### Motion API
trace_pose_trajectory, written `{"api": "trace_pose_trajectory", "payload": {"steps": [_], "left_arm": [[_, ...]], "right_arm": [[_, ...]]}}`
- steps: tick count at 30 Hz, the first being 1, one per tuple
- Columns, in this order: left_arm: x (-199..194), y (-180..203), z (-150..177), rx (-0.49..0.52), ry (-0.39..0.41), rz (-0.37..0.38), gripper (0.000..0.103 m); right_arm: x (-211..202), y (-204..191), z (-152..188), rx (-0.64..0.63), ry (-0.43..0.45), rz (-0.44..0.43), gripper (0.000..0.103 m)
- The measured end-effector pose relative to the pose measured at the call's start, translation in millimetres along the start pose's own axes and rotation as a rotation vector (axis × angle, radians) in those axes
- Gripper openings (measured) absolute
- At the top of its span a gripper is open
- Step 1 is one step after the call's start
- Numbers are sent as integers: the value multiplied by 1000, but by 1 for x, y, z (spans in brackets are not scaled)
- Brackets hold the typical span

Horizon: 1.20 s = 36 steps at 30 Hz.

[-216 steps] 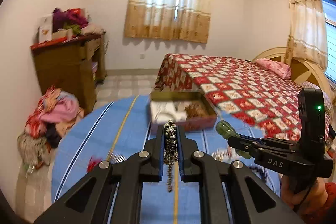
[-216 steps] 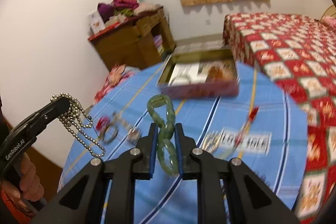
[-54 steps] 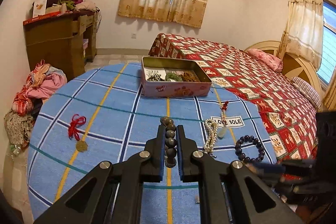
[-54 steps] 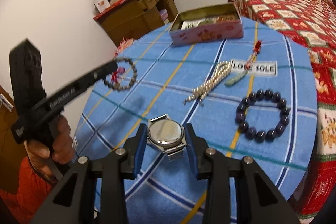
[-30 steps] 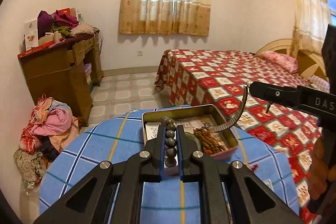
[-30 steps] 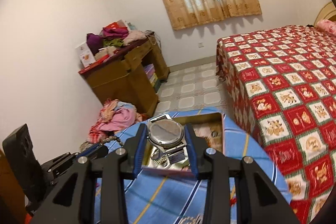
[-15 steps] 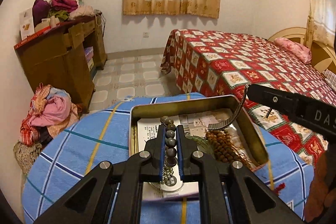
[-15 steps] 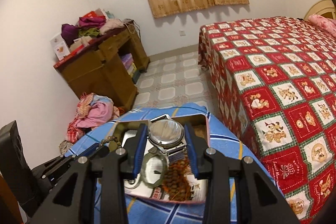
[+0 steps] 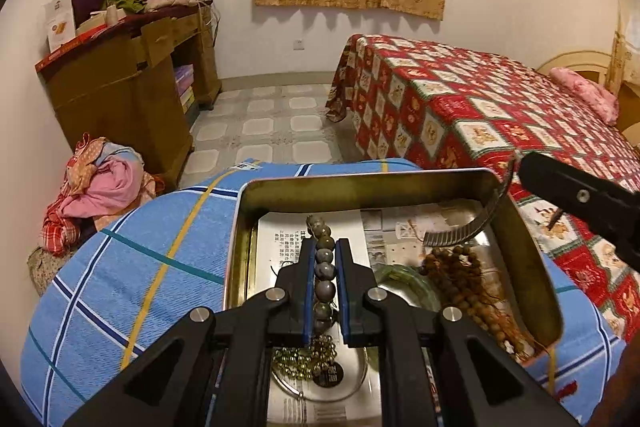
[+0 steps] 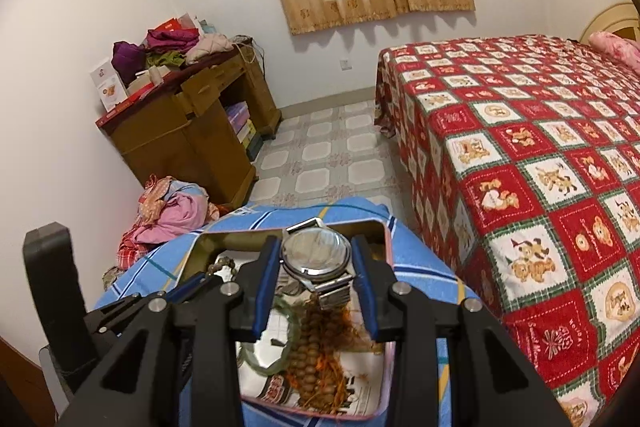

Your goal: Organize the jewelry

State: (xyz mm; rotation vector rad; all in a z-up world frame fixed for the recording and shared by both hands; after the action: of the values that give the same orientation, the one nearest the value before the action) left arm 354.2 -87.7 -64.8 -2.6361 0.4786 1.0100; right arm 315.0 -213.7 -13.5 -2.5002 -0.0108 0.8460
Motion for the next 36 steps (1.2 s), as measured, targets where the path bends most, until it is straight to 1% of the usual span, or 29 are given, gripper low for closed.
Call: {"api": "trace_pose_trajectory", "payload": {"steps": [3,6,11,14,16,25,31,36], "left_arm": [[5,1,2,-2,-6,-10,9],[10,5,4,21,-13,-22,9],[20,8,6,30,-25,-10,9],[24,11,9,45,-37,-9,9],[26,11,10,48,-43,-15,9],[28,10,10,52,-43,-28,9],[29,11,10,50,-44,-30,9],[30,10,10,52,-46,-31,9]], "right_arm": [[3,7,3,26,7,-10,38],[10,13,6,42,-2,-15,38],[13,15,6,43,-3,-14,38],[14,14,7,23,12,-8,38],[16,14,8,22,7,-10,38],[22,15,13,18,-7,3,38],[27,16,18,18,-22,-1,38],[29,20,18,43,-39,-21,39]]}}
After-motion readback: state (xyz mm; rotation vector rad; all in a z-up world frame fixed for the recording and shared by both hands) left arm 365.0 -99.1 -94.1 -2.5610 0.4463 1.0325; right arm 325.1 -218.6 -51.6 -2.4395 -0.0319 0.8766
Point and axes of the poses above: each gripper's, at about its wrist camera, not at the fingertips, and x roughly the way its jaws point, y to its right, z to its underside, the point moved 5 cm from there along x, roughly the way its jaws point, and after that the axes turned 14 degrees about x, right-handed, at the moved point
